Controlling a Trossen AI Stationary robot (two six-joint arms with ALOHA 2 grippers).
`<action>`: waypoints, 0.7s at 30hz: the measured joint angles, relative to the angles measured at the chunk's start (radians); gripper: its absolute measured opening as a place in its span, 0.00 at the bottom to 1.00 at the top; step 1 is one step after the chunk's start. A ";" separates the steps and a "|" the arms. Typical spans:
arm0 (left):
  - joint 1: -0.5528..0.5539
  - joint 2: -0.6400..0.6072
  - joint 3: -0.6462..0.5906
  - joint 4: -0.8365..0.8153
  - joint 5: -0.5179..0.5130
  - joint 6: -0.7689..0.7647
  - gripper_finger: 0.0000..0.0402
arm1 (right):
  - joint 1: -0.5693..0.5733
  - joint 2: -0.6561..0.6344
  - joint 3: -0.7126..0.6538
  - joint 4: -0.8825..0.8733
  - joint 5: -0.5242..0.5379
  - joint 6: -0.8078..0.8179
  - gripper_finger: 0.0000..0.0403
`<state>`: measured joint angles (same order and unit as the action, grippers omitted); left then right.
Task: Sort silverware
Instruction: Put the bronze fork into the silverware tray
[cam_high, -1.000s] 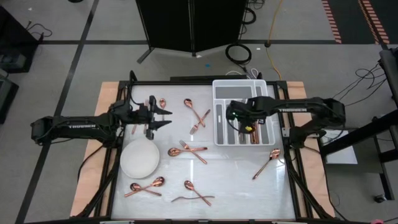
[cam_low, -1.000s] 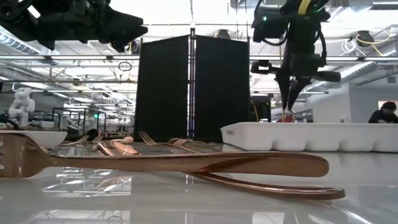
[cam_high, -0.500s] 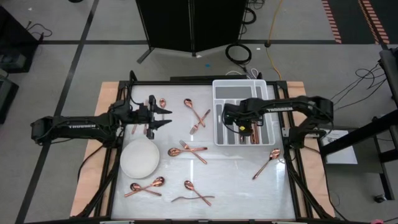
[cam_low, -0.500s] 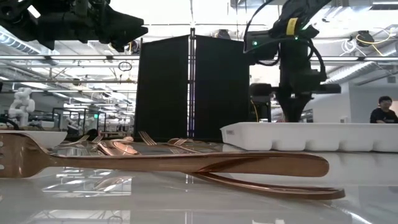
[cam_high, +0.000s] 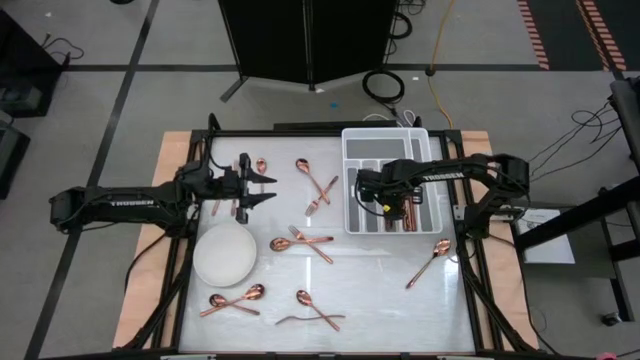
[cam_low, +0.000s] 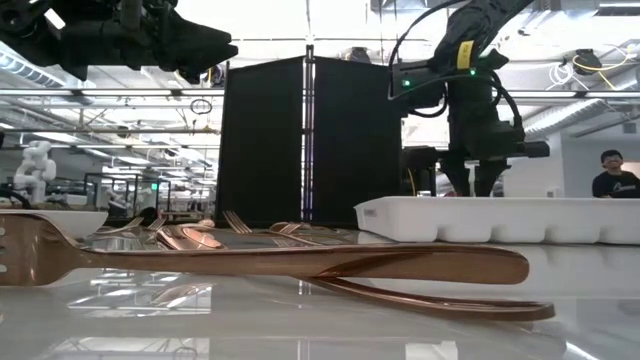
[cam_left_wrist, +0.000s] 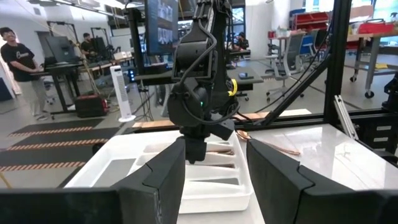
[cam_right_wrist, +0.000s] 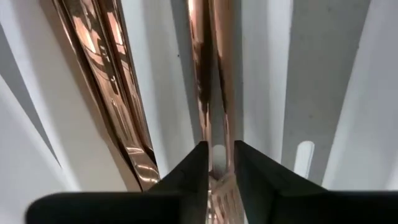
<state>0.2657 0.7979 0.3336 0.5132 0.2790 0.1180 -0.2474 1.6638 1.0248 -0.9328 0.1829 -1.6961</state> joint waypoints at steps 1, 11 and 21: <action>0.000 0.000 0.000 0.001 0.000 0.000 0.43 | 0.000 0.000 0.000 0.000 0.000 -0.001 0.19; 0.000 0.000 0.000 0.004 0.000 0.000 0.43 | 0.044 -0.018 0.000 0.058 0.325 0.012 0.27; -0.001 0.000 0.000 0.021 0.002 -0.009 0.43 | 0.112 -0.075 0.127 0.094 0.314 0.362 0.27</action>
<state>0.2645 0.7982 0.3336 0.5337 0.2809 0.1089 -0.1353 1.5892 1.1515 -0.8390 0.4964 -1.3339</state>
